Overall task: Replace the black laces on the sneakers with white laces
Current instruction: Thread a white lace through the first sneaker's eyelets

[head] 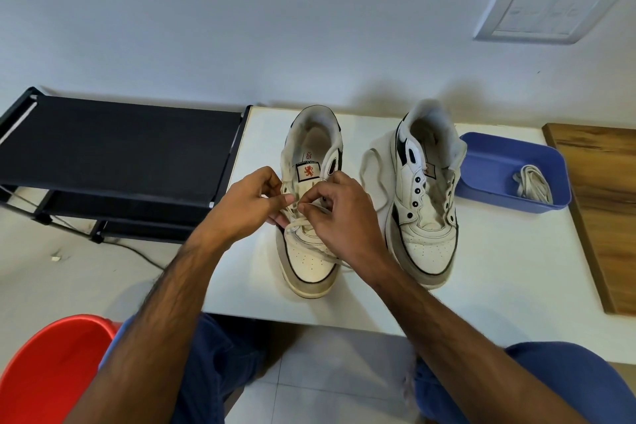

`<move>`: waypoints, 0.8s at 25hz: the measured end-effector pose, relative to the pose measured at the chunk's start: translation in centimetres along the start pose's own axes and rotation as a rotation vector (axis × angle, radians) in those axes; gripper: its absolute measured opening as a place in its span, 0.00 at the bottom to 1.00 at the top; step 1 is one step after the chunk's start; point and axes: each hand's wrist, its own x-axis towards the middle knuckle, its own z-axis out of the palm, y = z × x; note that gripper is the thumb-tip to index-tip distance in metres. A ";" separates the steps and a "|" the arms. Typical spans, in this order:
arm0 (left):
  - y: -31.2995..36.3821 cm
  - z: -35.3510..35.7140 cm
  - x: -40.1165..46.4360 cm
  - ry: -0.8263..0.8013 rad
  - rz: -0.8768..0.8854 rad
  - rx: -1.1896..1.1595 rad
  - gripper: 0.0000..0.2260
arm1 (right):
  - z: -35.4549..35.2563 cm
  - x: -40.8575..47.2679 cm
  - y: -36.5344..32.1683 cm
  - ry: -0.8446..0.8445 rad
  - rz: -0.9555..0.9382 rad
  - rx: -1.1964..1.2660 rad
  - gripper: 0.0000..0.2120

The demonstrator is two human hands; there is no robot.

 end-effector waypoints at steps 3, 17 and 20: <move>0.0 0.0 -0.1 0.003 0.000 0.004 0.09 | 0.1 0.0 0.1 0.013 0.000 0.008 0.03; -0.9 -1.2 -0.4 -0.117 0.142 0.117 0.04 | -0.1 -0.3 -0.1 -0.056 -0.020 -0.195 0.06; -1.1 -0.8 -0.1 -0.112 0.247 0.331 0.06 | -0.3 -0.2 -0.2 -0.084 -0.015 -0.188 0.07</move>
